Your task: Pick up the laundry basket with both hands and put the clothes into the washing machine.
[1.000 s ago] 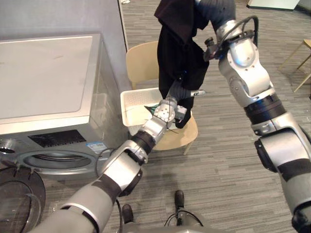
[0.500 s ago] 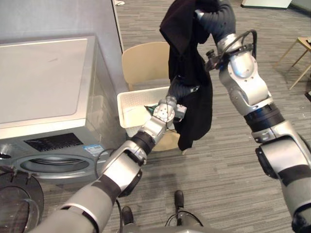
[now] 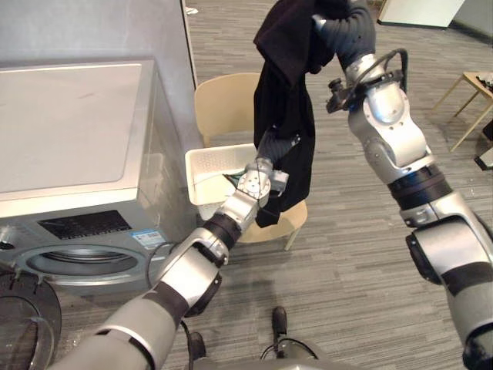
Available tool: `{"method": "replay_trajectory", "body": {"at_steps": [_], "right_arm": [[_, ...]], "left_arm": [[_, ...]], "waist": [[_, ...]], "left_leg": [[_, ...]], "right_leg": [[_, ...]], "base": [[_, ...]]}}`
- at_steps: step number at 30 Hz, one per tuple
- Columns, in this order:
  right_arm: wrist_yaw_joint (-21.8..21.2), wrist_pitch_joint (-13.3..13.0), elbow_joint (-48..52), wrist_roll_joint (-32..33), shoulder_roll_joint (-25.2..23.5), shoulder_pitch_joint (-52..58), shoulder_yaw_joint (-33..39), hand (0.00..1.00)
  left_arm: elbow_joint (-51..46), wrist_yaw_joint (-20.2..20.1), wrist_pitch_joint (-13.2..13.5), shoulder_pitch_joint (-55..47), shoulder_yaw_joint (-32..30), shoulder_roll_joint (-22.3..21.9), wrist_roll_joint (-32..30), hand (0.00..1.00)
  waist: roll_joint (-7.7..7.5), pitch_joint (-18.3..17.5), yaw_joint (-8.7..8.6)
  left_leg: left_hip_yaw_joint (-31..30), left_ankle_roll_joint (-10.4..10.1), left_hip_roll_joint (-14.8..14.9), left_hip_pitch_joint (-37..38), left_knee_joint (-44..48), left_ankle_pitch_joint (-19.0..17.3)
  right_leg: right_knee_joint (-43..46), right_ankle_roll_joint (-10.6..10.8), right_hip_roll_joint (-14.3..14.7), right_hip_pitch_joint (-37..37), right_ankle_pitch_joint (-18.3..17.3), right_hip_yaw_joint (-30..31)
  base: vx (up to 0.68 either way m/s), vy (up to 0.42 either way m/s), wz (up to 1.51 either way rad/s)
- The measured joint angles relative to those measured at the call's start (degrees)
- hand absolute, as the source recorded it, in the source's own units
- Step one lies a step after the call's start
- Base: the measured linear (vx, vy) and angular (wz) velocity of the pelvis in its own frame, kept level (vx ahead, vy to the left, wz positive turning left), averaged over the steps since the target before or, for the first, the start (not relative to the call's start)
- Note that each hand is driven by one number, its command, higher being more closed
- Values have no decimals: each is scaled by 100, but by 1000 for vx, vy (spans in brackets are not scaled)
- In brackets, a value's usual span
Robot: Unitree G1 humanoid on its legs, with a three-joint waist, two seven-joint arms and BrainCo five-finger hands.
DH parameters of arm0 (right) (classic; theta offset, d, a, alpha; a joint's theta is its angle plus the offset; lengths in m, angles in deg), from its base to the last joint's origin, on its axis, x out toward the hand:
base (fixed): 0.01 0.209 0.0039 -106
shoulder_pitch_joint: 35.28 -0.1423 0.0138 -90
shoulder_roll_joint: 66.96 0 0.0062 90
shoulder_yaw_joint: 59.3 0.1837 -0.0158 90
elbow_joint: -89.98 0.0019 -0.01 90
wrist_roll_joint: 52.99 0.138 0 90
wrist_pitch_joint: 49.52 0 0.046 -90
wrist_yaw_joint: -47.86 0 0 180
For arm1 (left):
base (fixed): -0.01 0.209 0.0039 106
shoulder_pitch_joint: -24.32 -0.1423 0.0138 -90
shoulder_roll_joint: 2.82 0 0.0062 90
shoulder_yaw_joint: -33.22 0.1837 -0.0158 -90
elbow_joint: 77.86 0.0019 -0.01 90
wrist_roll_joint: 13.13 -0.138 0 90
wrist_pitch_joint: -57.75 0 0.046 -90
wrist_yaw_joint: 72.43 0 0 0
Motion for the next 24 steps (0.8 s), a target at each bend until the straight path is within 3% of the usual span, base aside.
{"method": "replay_trajectory", "body": {"at_steps": [1,12,17,24], "right_arm": [[0,-3,0,5,0,0,0,0],[-2,-43,2,180,33,120,-5,0],[-241,-40,4,605,364,121,-288,0],[-276,-42,374,678,555,389,-280,0]], "left_arm": [[0,4,1,-2,-84,-5,0,100],[-95,176,1,-14,-206,97,1,100],[-323,256,31,-24,-376,215,27,100],[-502,286,45,-33,-598,346,122,100]], "waist": [[0,0,-2],[1,-6,-1],[3,-32,1],[10,-152,1]], "left_leg": [[0,0,0,1,0,0],[-20,-2,1,0,0,-2],[-72,-2,-3,1,0,-2],[-85,-2,-3,-2,0,-3]], "right_leg": [[0,1,-5,0,-1,2],[0,4,-18,6,-2,-10],[0,19,-7,37,-15,-59],[0,29,-13,41,-24,-69]], "base": [[0,0,0],[0,0,0],[0,0,5],[0,0,0]]}}
